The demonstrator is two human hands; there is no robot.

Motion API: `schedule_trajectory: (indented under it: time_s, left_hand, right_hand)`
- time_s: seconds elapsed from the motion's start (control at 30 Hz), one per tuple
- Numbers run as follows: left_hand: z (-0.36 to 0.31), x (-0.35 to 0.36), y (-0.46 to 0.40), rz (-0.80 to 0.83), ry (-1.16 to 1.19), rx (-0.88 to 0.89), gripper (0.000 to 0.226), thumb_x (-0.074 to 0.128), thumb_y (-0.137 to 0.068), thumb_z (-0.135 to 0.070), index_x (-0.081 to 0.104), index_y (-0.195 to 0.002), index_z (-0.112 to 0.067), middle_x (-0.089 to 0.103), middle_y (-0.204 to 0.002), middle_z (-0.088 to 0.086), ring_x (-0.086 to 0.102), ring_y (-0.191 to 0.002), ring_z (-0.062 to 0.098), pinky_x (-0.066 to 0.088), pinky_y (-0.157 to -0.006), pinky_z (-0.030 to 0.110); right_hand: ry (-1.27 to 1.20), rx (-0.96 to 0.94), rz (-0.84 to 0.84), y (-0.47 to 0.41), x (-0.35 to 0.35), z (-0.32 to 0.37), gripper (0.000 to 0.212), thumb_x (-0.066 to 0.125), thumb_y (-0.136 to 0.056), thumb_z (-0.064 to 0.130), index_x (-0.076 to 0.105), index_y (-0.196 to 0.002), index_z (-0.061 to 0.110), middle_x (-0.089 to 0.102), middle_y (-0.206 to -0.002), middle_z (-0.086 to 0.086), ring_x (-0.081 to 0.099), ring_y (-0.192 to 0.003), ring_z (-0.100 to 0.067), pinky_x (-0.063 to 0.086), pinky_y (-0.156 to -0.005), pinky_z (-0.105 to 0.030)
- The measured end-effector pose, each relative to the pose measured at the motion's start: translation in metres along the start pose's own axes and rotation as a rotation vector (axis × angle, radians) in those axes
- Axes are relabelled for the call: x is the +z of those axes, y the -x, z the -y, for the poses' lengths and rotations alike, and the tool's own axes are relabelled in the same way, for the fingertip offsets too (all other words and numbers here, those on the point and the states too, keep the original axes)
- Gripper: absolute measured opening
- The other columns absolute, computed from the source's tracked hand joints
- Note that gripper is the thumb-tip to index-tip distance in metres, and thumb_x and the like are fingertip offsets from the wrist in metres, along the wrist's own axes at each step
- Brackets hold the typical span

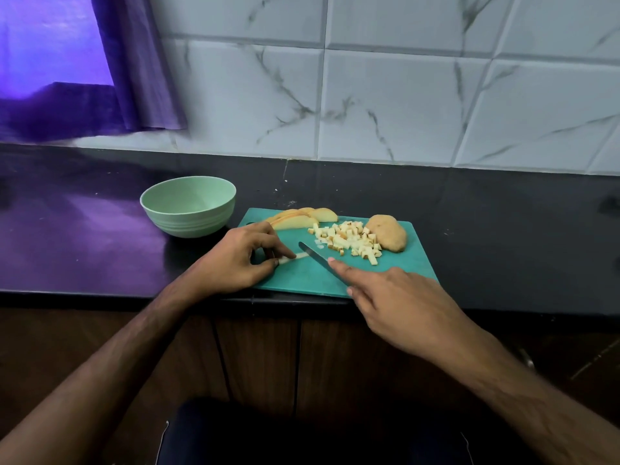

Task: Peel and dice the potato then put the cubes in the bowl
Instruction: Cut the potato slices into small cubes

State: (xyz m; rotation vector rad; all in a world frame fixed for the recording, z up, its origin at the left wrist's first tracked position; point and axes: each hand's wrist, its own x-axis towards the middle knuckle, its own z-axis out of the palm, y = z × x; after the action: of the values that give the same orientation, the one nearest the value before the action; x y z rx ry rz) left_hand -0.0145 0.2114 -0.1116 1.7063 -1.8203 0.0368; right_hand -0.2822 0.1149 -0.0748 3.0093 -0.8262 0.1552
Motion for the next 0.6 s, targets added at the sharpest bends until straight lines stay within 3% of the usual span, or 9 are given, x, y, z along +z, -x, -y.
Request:
schedule_trajectory:
  time_s: [0.13,0.6]
  left_hand:
    - [-0.001,0.000,0.000,0.010,0.009,0.003,0.031,0.073,-0.086,-0.002,0.079,-0.106,-0.025,0.062,-0.095,-0.009,0.062,-0.085,0.006,0.041,-0.069,0.009]
    - [-0.002,0.000,0.000,-0.001,0.009,0.000,0.023,0.067,-0.086,-0.021,0.080,-0.105,-0.026,0.063,-0.093,-0.012,0.066,-0.084,0.009,0.043,-0.068,0.013]
  right_hand:
    - [0.020,-0.003,0.006,0.001,0.004,0.004,0.053,0.024,-0.110,0.044,0.003,-0.158,0.050,0.044,-0.076,0.009,0.043,-0.065,-0.007,0.035,-0.056,-0.027]
    - [-0.008,-0.019,0.012,0.000,0.003,0.009,0.054,0.025,-0.110,0.043,0.003,-0.159,0.049,0.045,-0.074,0.010,0.044,-0.063,-0.007,0.036,-0.056,-0.027]
